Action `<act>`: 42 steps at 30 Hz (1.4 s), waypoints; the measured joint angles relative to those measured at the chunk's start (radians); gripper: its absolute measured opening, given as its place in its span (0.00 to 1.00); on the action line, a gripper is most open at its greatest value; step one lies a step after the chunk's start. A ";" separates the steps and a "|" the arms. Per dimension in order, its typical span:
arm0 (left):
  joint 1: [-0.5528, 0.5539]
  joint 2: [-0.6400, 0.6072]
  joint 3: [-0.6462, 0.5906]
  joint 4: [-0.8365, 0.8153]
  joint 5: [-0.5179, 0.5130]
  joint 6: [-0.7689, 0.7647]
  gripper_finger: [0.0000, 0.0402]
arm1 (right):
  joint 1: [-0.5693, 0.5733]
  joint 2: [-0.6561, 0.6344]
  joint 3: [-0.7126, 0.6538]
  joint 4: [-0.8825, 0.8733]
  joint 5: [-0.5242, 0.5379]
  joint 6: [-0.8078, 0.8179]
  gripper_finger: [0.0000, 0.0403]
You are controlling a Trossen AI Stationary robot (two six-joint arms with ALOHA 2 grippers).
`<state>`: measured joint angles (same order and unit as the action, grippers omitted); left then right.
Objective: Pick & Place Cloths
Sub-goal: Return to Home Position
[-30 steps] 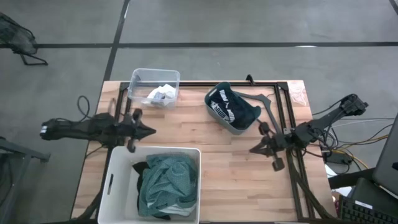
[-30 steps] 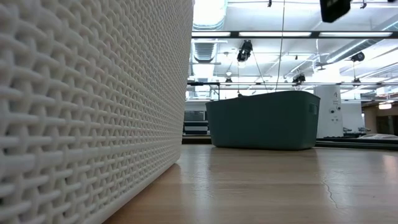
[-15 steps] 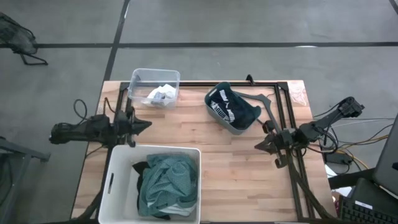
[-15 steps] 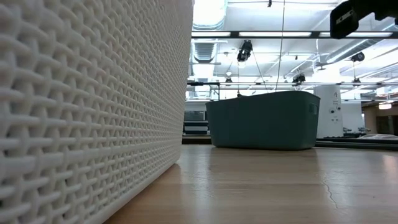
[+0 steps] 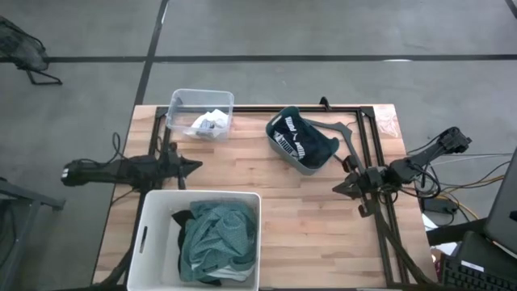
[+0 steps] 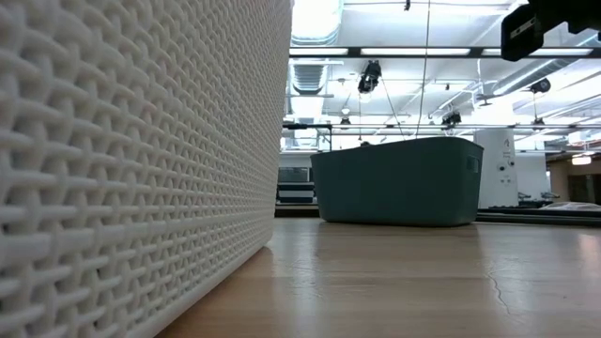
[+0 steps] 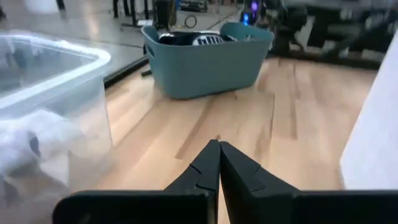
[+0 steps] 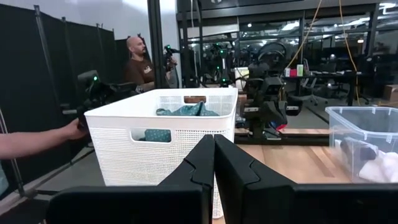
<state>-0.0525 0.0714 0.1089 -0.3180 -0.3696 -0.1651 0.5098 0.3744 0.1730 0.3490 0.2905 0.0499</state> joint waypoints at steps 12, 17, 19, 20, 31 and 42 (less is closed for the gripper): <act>0.000 0.016 -0.002 0.003 0.011 0.061 0.03 | 0.000 0.000 0.008 -0.001 -0.001 0.020 0.02; 0.000 0.015 -0.002 0.003 0.010 0.061 0.03 | 0.001 0.002 0.008 -0.005 -0.001 -0.002 0.02; 0.000 0.015 -0.002 0.003 0.010 0.061 0.03 | 0.001 0.002 0.008 0.000 -0.001 -0.033 0.02; 0.000 0.015 -0.002 0.003 0.010 0.061 0.03 | 0.001 0.002 0.008 0.001 -0.001 -0.044 0.02; 0.000 0.015 -0.002 0.003 0.010 0.061 0.04 | 0.000 -0.001 0.006 -0.070 -0.003 -0.026 0.02; 0.000 0.015 -0.002 0.003 0.009 0.060 0.03 | -0.003 -0.005 0.002 -0.176 0.193 0.059 0.02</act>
<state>-0.0521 0.0868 0.1066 -0.3149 -0.3607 -0.1047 0.5069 0.3692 0.1753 0.1735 0.4831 0.1093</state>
